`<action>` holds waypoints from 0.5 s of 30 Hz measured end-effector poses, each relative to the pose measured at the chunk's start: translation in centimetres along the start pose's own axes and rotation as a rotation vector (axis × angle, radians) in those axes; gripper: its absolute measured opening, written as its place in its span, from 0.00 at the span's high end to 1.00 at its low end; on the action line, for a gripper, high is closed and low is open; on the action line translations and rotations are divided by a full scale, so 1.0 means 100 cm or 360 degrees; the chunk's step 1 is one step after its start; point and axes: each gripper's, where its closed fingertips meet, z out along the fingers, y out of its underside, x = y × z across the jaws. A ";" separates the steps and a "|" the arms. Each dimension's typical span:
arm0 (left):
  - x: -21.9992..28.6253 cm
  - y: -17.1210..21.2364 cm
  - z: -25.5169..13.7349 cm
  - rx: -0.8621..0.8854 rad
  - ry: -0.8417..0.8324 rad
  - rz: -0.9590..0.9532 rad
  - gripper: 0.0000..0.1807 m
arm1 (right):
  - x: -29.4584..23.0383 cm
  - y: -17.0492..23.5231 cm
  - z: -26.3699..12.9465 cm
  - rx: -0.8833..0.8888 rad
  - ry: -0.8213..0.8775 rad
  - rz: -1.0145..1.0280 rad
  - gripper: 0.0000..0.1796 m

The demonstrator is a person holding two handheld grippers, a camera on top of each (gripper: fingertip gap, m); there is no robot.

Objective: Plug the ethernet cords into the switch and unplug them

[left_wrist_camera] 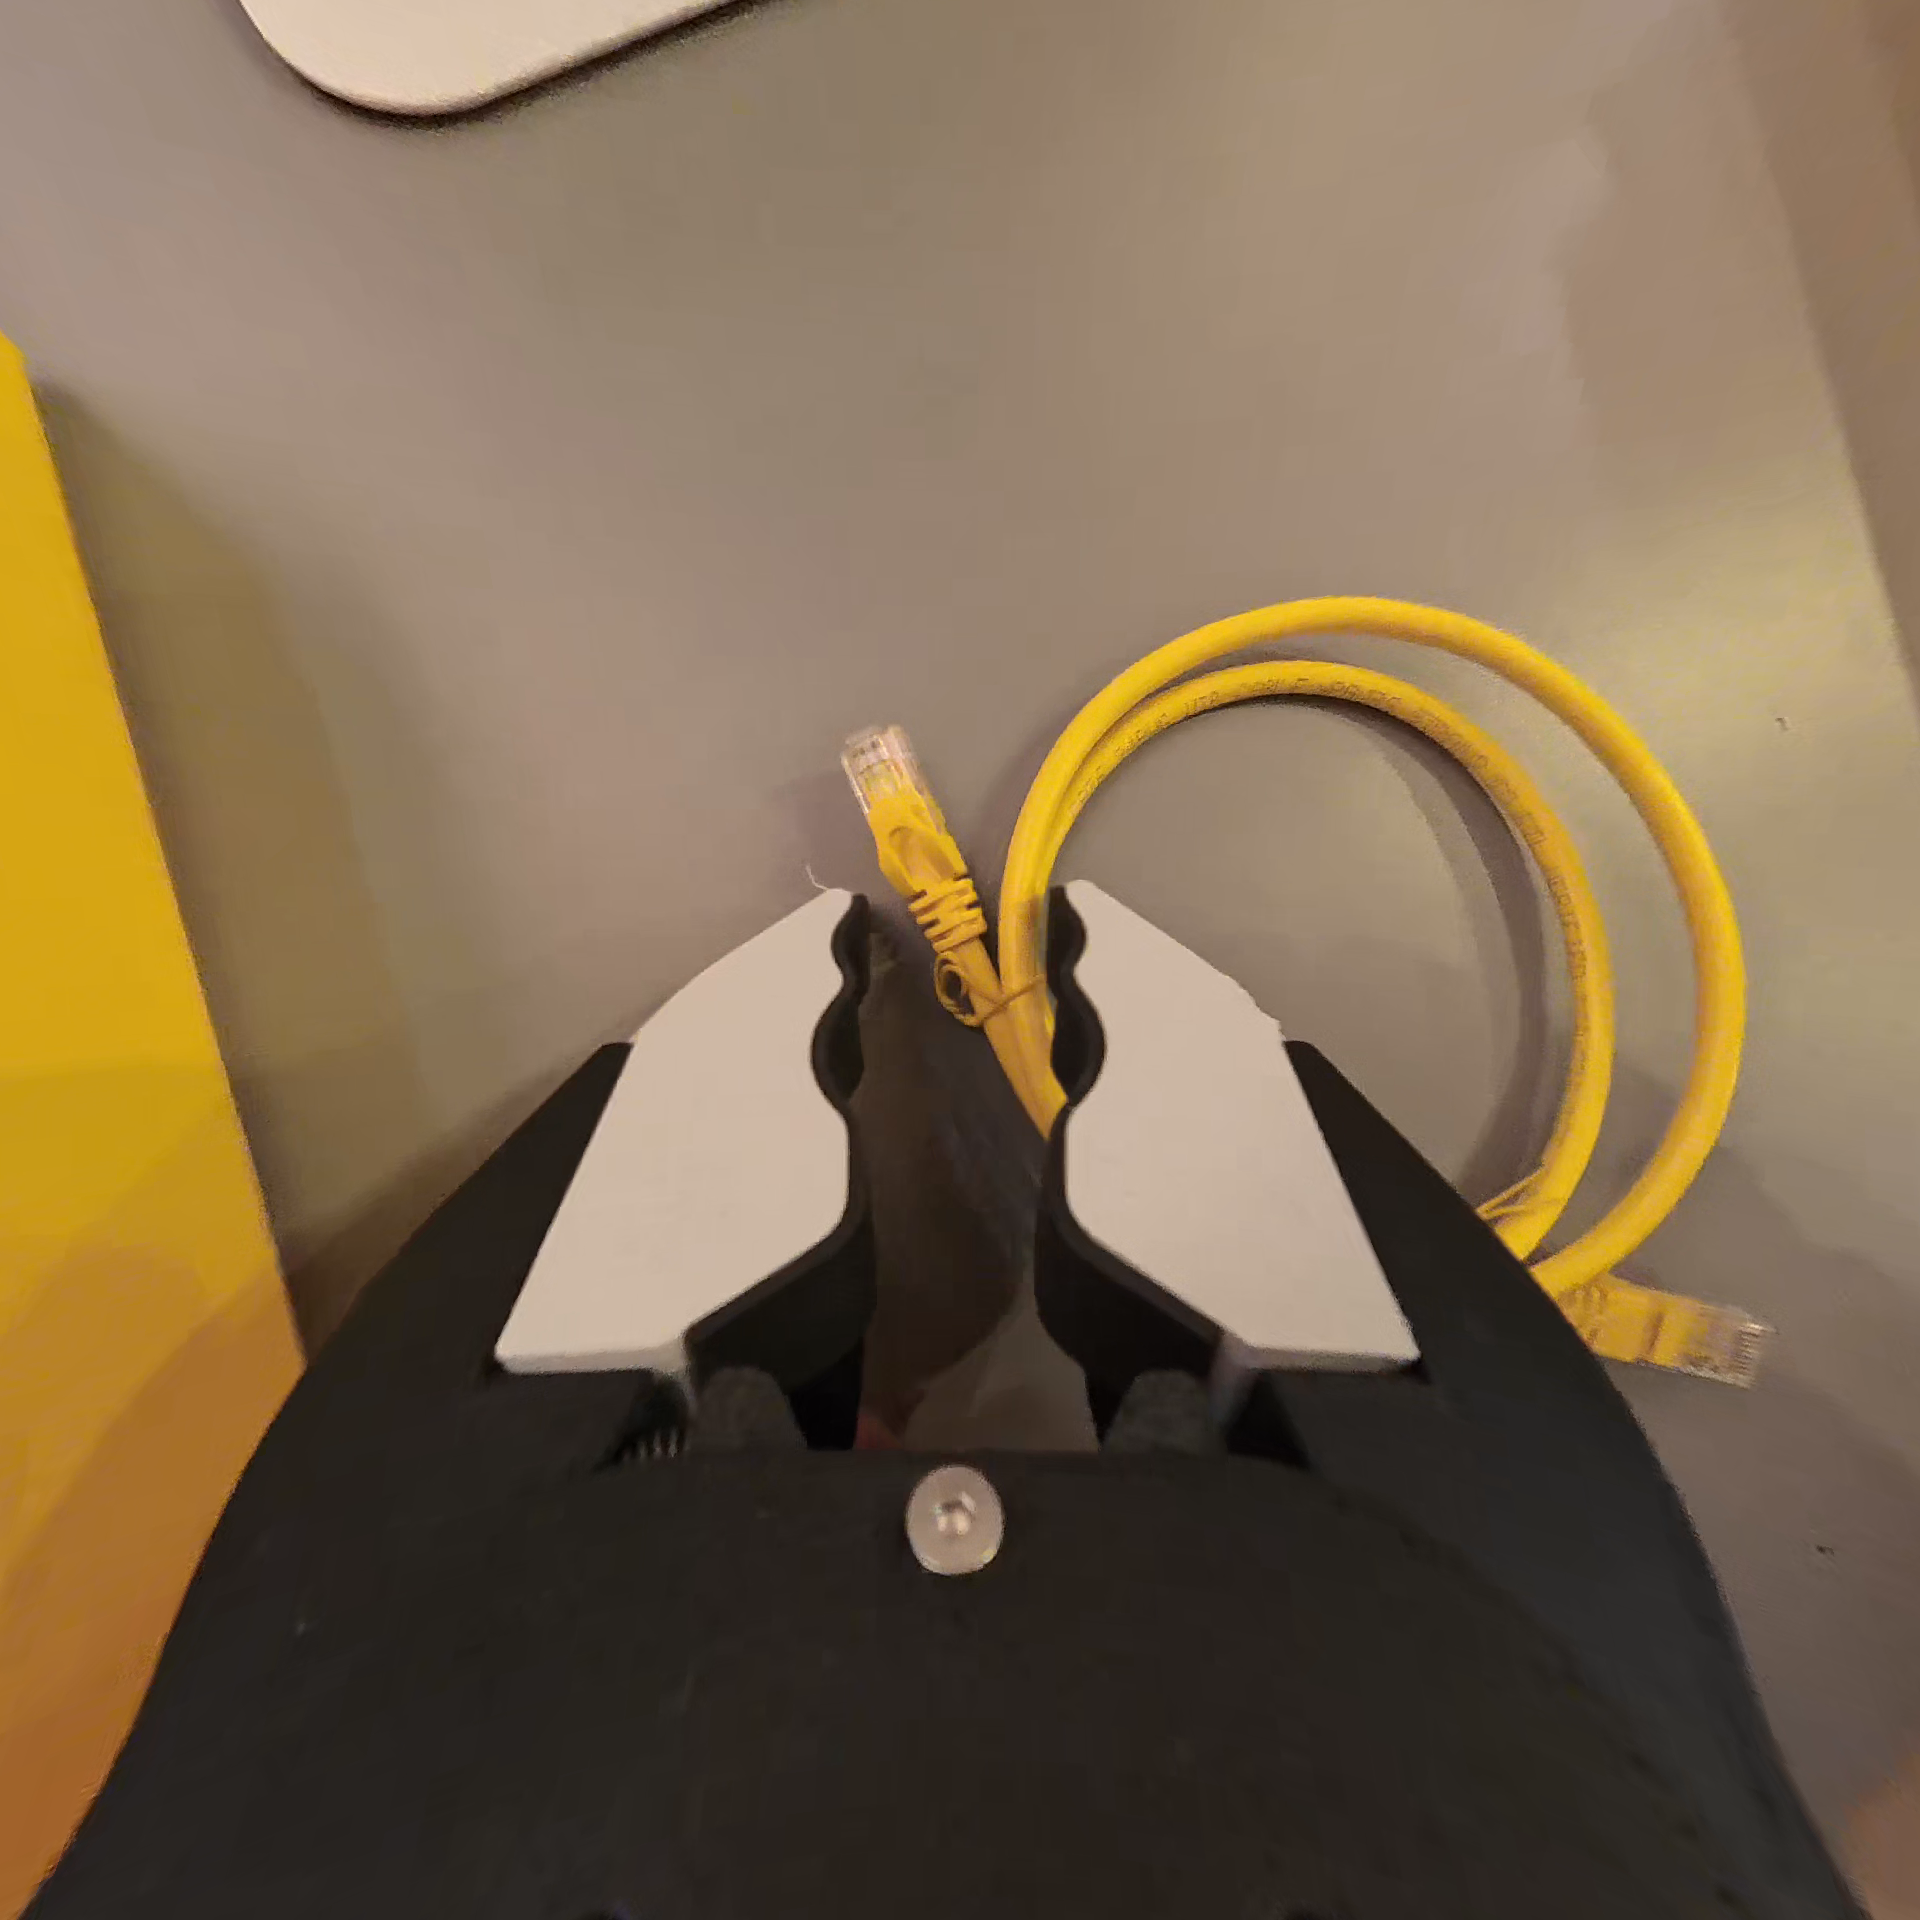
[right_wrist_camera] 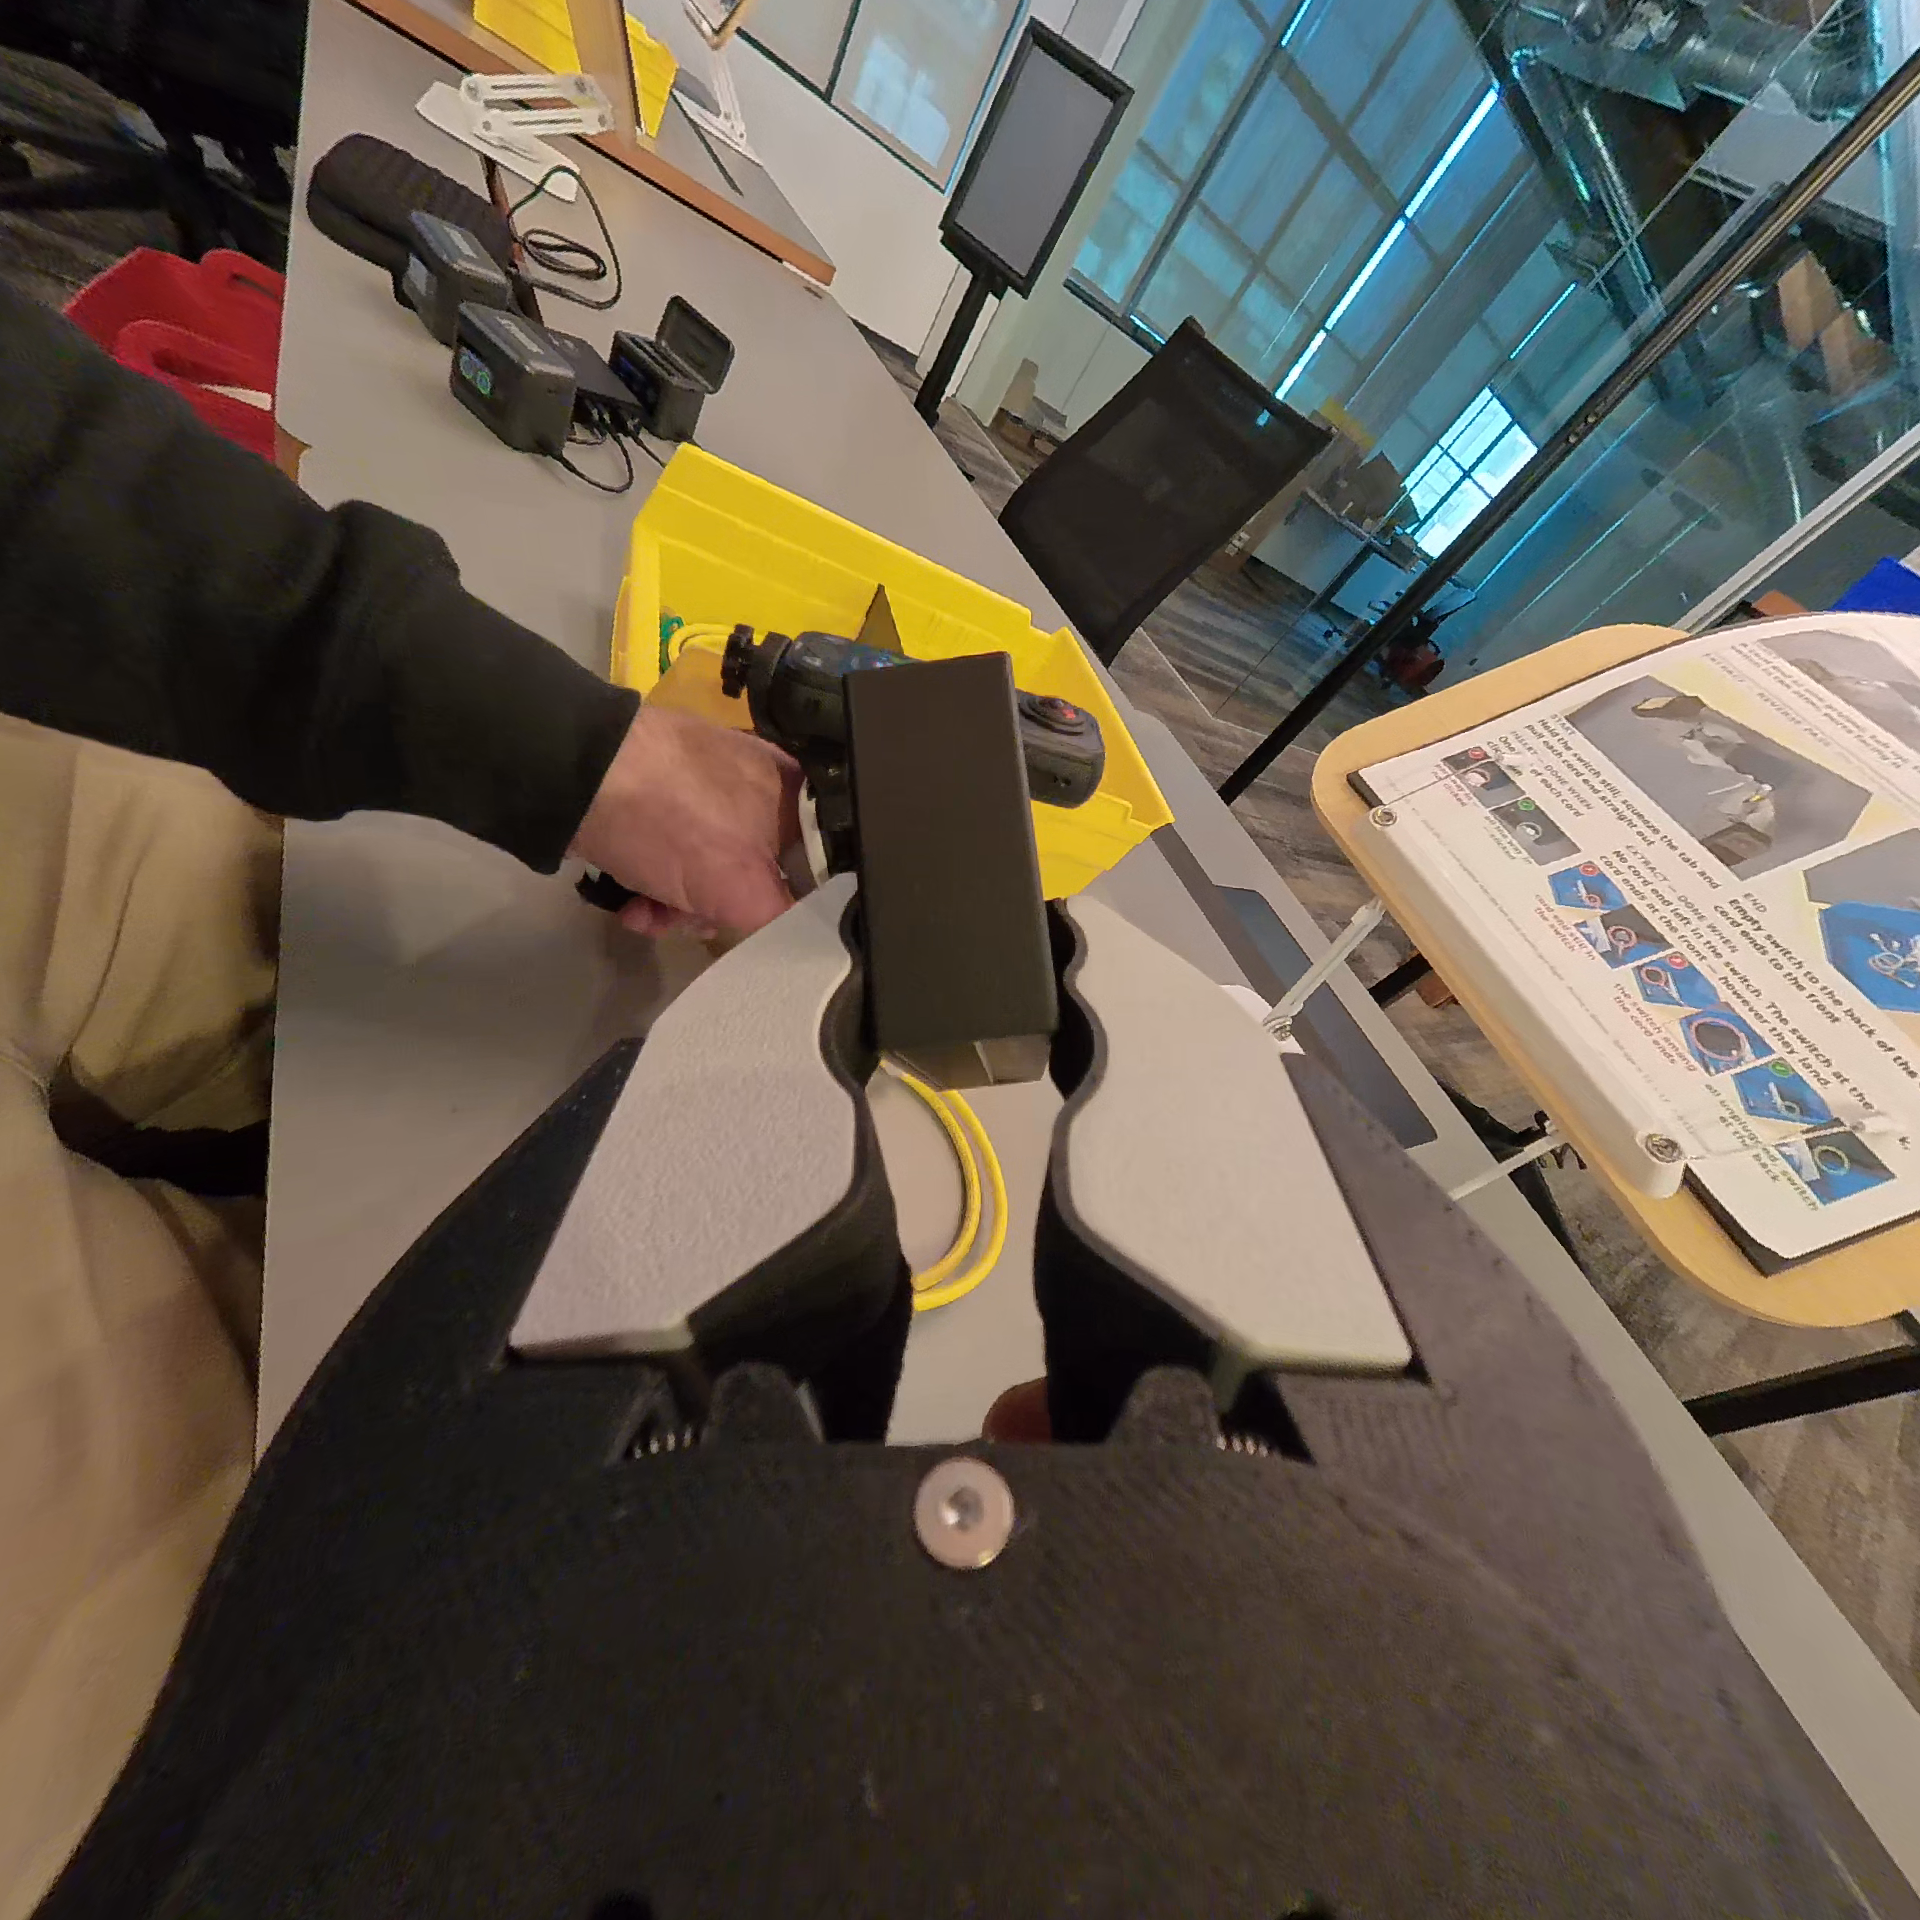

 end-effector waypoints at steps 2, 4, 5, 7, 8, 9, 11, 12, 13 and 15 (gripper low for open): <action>-0.001 -0.002 0.003 0.0015 0.0003 -0.0003 0.86 | 0.000 -0.001 0.000 0.0005 -0.0002 0.0001 0.84; 0.000 -0.003 0.005 0.0006 0.0002 0.0029 0.86 | 0.000 -0.001 0.001 0.0005 -0.0001 -0.0001 0.84; 0.000 -0.004 0.006 0.0015 -0.0001 0.0040 0.87 | -0.001 -0.002 0.001 0.0004 -0.0003 -0.0003 0.84; 0.000 -0.006 0.007 0.0037 0.0033 0.0024 0.88 | -0.001 -0.002 0.001 0.0003 -0.0003 -0.0009 0.84; 0.000 -0.006 0.008 0.0034 0.0045 0.0045 0.88 | -0.001 -0.003 0.001 0.0005 -0.0001 -0.0009 0.84; 0.001 -0.006 0.008 0.0038 0.0053 0.0082 0.89 | -0.001 -0.003 0.000 0.0008 0.0001 -0.0009 0.84; 0.002 -0.006 0.008 0.0073 0.0087 0.0143 0.89 | 0.000 -0.003 -0.001 0.0011 0.0004 0.0000 0.84; 0.003 -0.006 0.006 0.0078 0.0126 0.0133 0.89 | 0.001 -0.002 -0.001 0.0012 0.0006 0.0007 0.84; 0.008 -0.008 0.004 0.0110 0.0189 0.0177 0.90 | 0.001 -0.002 -0.001 0.0009 0.0009 0.0010 0.84; 0.005 -0.009 -0.003 0.0111 0.0112 0.0305 0.90 | 0.002 0.000 -0.001 0.0004 0.0015 0.0015 0.84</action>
